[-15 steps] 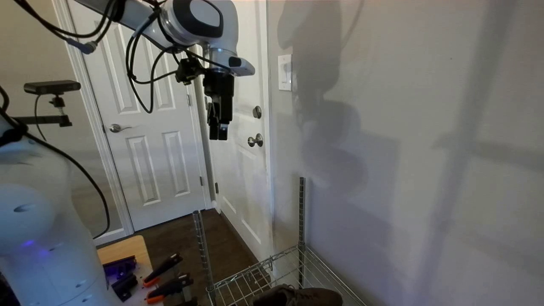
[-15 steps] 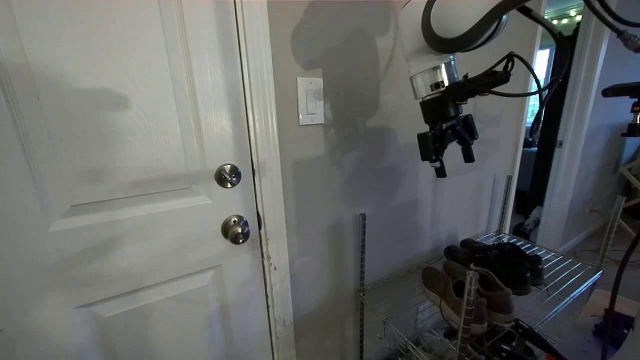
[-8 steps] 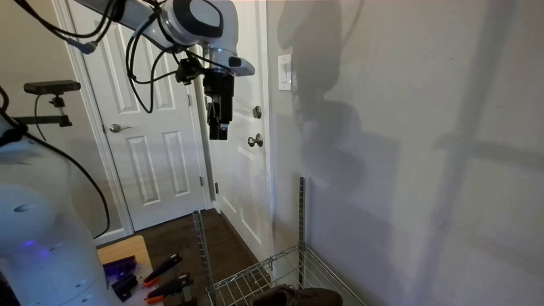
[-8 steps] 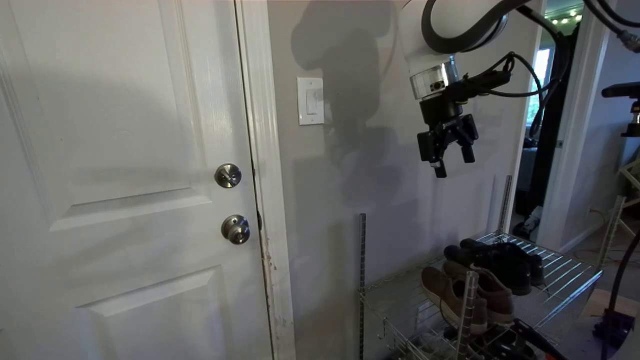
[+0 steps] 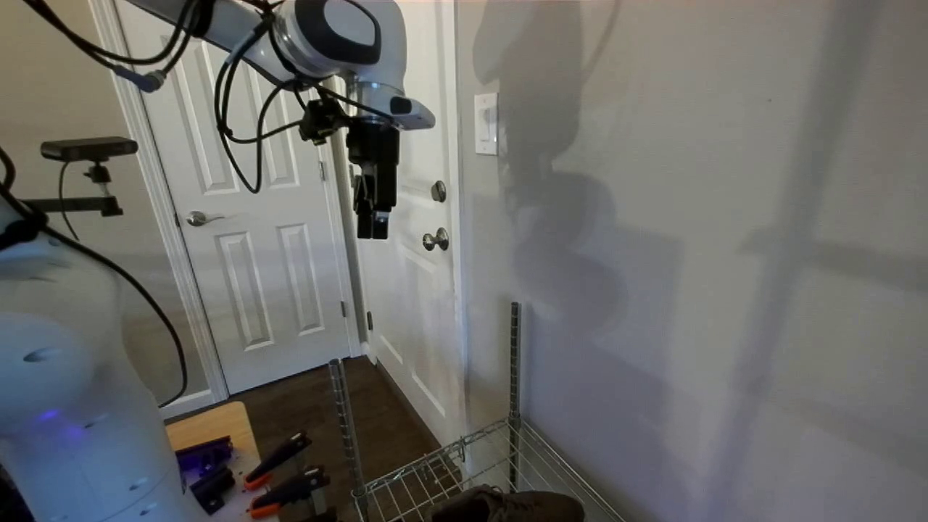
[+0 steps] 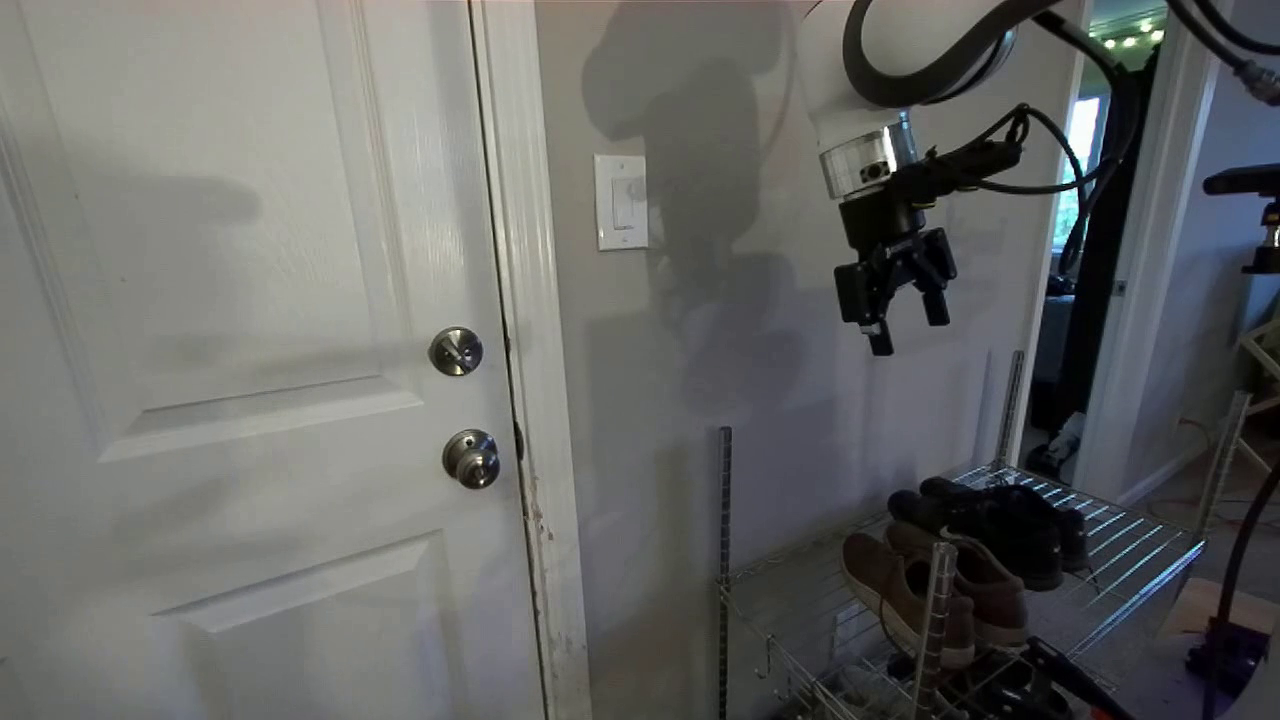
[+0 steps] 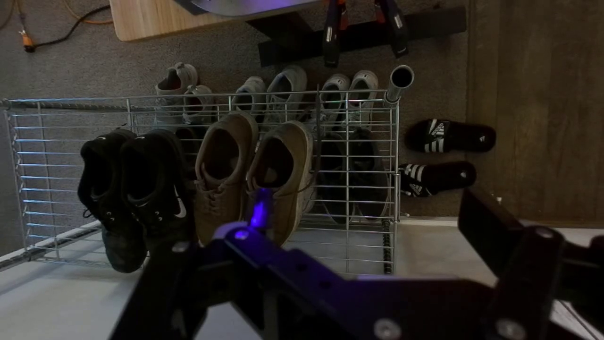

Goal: Turn on the light switch

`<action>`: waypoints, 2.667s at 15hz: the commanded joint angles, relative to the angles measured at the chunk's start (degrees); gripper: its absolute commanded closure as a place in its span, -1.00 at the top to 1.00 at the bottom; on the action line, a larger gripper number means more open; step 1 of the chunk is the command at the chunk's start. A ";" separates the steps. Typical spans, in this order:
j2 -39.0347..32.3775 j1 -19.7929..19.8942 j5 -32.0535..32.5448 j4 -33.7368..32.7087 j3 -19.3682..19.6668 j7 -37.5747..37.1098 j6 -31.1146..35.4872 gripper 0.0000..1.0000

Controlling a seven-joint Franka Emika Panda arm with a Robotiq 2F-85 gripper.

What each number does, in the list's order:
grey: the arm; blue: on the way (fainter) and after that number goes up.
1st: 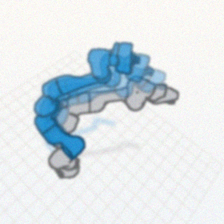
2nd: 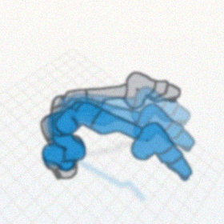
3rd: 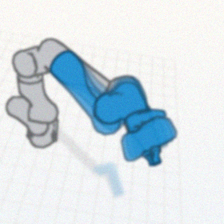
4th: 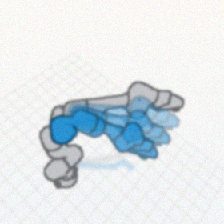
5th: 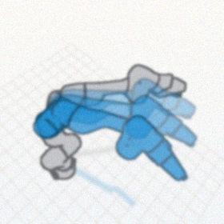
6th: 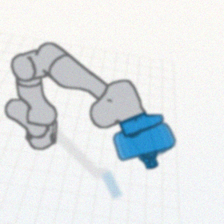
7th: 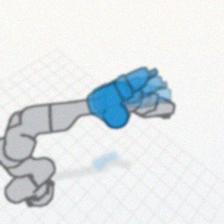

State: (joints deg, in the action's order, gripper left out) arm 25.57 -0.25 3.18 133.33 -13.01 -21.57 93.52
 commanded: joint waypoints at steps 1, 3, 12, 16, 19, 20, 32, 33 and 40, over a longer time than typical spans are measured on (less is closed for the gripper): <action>-0.14 -1.14 0.36 -0.08 0.99 -0.37 -0.11 1.00; -0.14 -1.14 0.36 -0.08 0.99 -0.37 -0.11 1.00; -7.62 -5.63 -2.76 0.32 -5.05 -15.18 10.29 1.00; -7.80 -6.31 -1.64 1.63 -4.76 -21.31 18.69 0.21; -6.60 -6.40 -0.80 3.13 -4.54 -23.37 24.25 -0.21; -6.23 -6.34 -0.58 3.68 -4.50 -23.79 26.35 -0.32; -3.20 -0.39 20.86 11.45 -9.69 -37.95 57.86 -0.88; -2.93 1.07 23.91 11.61 -10.83 -40.45 60.02 -0.90; -2.66 11.42 43.18 8.37 -19.51 -58.55 65.46 -0.91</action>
State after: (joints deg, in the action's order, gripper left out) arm 21.53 6.72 40.10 142.56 -28.82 -73.24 157.70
